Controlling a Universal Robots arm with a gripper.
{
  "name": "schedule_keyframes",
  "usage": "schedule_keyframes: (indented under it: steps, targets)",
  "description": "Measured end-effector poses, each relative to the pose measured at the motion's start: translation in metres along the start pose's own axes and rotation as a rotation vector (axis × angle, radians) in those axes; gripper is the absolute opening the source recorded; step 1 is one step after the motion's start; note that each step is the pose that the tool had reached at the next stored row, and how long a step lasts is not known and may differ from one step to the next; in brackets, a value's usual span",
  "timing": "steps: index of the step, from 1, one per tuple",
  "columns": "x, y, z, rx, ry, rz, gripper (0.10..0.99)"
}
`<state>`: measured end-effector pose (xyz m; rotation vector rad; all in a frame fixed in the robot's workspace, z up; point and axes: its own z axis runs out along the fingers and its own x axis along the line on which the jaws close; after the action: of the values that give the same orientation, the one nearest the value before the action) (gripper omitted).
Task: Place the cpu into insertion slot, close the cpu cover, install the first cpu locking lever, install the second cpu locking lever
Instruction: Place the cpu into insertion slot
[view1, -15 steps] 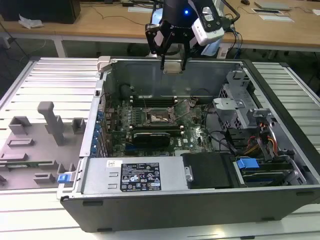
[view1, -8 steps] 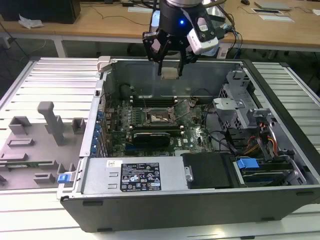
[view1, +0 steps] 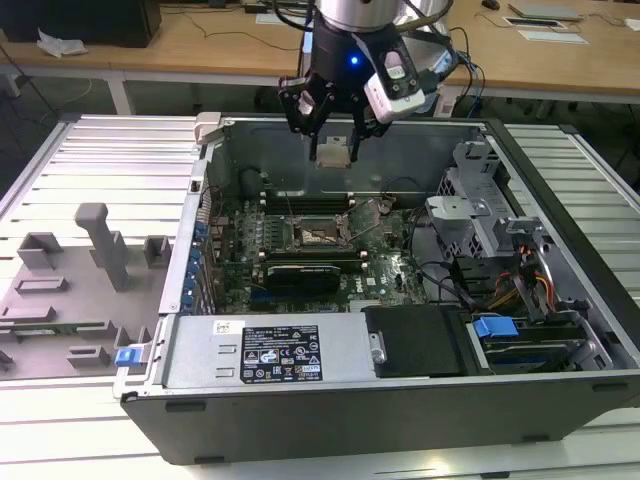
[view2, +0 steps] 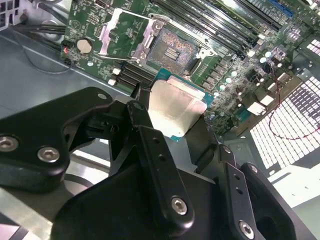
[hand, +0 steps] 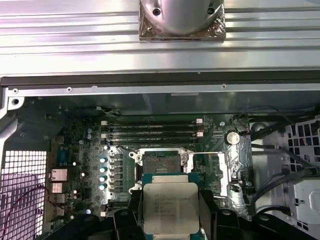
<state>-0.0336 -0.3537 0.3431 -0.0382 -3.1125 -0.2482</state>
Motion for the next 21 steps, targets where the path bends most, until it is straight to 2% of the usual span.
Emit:
schedule_keyframes:
  steps: [11,13,16,19,21]
  targets:
    - [0.0023,-0.0033,0.02,0.0,0.0002,-0.001,0.537]
    - [0.0023,-0.0038,0.0231,0.003,-0.0008,0.005,0.537]
    - [0.0022,-0.0042,0.026,0.001,-0.0143,0.09,0.537]
    - [0.0021,-0.0048,0.0296,-0.002,-0.0345,0.217,0.537]
    - [0.0021,-0.005,0.0305,-0.003,-0.0405,0.255,0.537]
